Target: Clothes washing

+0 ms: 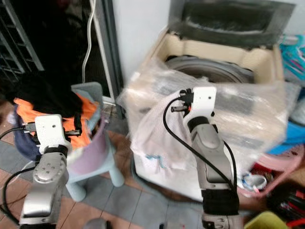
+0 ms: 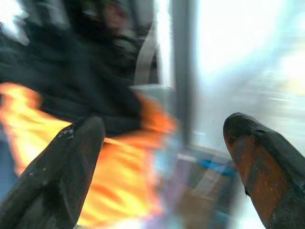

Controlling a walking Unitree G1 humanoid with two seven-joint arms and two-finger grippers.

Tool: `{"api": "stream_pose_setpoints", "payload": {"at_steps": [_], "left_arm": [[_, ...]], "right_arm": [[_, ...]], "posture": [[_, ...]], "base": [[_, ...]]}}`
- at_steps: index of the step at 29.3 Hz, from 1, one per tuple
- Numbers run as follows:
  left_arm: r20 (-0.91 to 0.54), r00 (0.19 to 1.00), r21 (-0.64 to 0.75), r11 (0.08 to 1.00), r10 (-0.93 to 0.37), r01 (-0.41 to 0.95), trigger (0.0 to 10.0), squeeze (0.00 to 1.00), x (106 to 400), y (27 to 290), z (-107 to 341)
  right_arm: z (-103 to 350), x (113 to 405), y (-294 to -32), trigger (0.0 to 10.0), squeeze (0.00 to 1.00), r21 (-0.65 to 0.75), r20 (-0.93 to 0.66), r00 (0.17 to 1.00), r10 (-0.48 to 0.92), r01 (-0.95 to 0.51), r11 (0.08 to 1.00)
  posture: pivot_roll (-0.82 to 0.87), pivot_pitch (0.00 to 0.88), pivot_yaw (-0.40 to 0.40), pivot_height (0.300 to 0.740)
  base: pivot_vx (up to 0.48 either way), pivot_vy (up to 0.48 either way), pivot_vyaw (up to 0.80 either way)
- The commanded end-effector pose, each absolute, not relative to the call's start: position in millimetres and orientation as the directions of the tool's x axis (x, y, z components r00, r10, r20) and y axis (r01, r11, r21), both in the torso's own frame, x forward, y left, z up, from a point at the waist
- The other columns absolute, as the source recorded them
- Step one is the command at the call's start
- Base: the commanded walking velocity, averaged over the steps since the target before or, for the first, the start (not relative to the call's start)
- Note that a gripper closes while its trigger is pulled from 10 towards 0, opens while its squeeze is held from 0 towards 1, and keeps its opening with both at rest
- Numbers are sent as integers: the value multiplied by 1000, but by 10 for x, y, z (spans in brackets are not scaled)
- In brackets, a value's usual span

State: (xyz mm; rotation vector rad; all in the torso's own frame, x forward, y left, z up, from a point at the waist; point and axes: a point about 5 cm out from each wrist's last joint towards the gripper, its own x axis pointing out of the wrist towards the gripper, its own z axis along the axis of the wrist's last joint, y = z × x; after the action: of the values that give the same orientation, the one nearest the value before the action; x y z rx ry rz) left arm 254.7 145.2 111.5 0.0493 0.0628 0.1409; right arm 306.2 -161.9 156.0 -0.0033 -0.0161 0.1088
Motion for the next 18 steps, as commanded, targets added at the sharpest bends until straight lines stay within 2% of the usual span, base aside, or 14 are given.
{"api": "stream_pose_setpoints", "payload": {"at_steps": [1, 5, 9, 14, 18], "left_arm": [[-41, 991, 45, 991, 128, -126, 10000, 0, 2556, 1489, 1158], [-50, 992, 26, 993, 118, -116, 10000, 0, 2560, 1484, 1149], [-50, 994, 10, 995, 101, -101, 10000, 0, 2568, 1470, 1145], [-41, 997, -5, 997, 72, -72, 10000, 0, 2587, 1432, 1151], [-39, 997, -15, 998, 63, -64, 10000, 0, 2617, 1396, 1152]], "right_arm": [[1700, 3097, -1503, 10000, 0, 9, 70, 985, 159, -160, 987], [1769, 3123, -1386, 10000, 0, 14, 92, 967, 238, -240, 971], [1996, 3232, -1323, 10000, 0, -52, 165, 939, 302, -298, 953], [2364, 3455, -1320, 10000, 0, -86, 246, 908, 340, -329, 941], [2783, 3686, -1149, 10000, 0, -213, 319, 837, 444, -394, 894]], "posture": [[-33, 30, 16, 740], [-33, 23, 17, 740], [-41, 21, 29, 740], [-53, 10, 32, 740], [-56, 3, 33, 740]], "base": [[0, 0, 0], [0, 0, 0], [0, 0, 0], [328, 0, 0], [480, 0, 0]]}}
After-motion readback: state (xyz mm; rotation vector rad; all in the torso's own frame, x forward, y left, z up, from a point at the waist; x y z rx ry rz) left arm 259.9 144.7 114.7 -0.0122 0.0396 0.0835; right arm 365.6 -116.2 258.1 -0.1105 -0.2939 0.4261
